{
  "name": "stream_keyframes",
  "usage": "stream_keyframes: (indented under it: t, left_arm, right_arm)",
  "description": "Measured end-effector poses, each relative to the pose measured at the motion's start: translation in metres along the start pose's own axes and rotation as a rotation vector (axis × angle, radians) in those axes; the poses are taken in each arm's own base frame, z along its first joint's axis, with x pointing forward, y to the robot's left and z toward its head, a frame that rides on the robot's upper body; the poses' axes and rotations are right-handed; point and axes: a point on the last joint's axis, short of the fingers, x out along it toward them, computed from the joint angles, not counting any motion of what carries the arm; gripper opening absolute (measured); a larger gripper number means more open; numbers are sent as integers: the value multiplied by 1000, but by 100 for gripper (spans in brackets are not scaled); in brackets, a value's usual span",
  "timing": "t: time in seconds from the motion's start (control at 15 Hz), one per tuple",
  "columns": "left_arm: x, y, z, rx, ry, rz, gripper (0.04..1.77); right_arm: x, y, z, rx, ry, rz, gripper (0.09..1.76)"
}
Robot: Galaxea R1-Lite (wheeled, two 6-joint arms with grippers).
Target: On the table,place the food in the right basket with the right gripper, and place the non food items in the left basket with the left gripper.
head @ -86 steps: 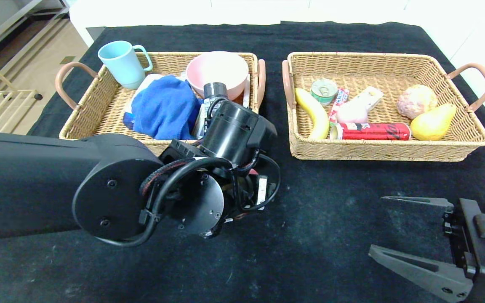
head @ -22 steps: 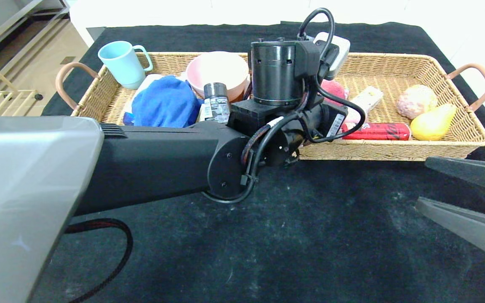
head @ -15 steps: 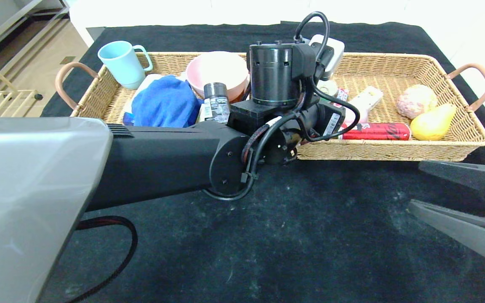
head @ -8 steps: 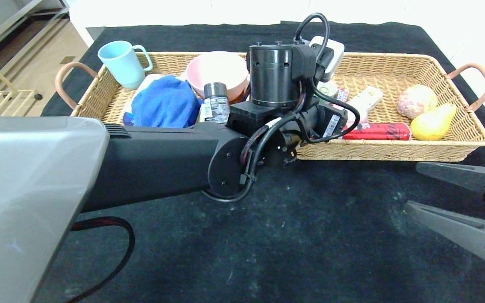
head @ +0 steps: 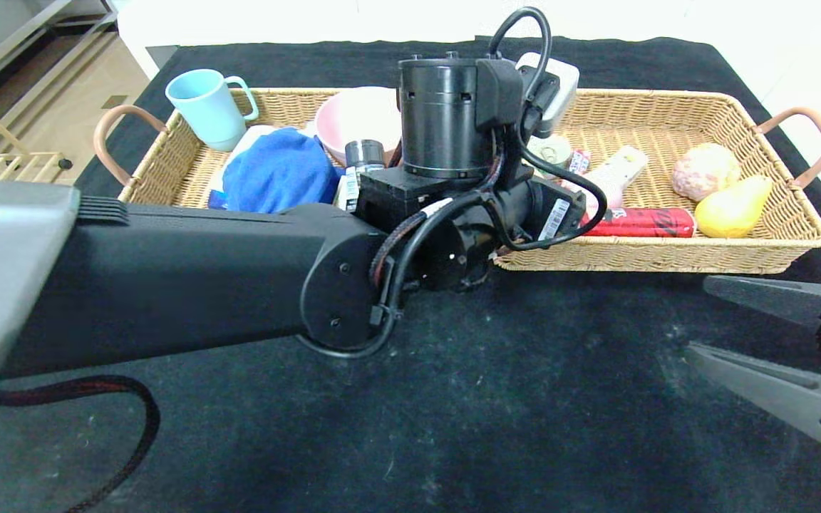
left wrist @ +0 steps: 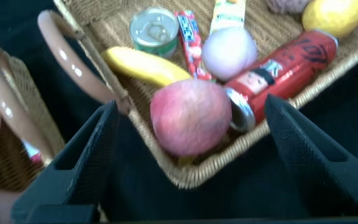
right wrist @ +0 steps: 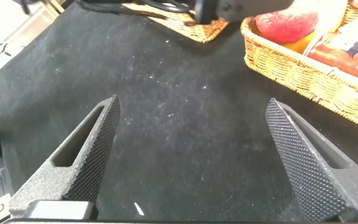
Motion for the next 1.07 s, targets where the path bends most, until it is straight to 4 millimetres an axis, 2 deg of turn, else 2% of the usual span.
stream_keyframes:
  t: [0.2, 0.67, 1.07]
  left_arm:
    - [-25, 8, 1, 6, 30, -4, 169]
    - [-103, 39, -1, -4, 90, 29, 170]
    - [-144, 70, -12, -54, 126, 147, 171]
  right_arm:
    - [1, 2, -2, 4, 7, 10, 171]
    - [2, 5, -4, 8, 15, 30, 171]
    - [2, 6, -6, 10, 20, 40, 171]
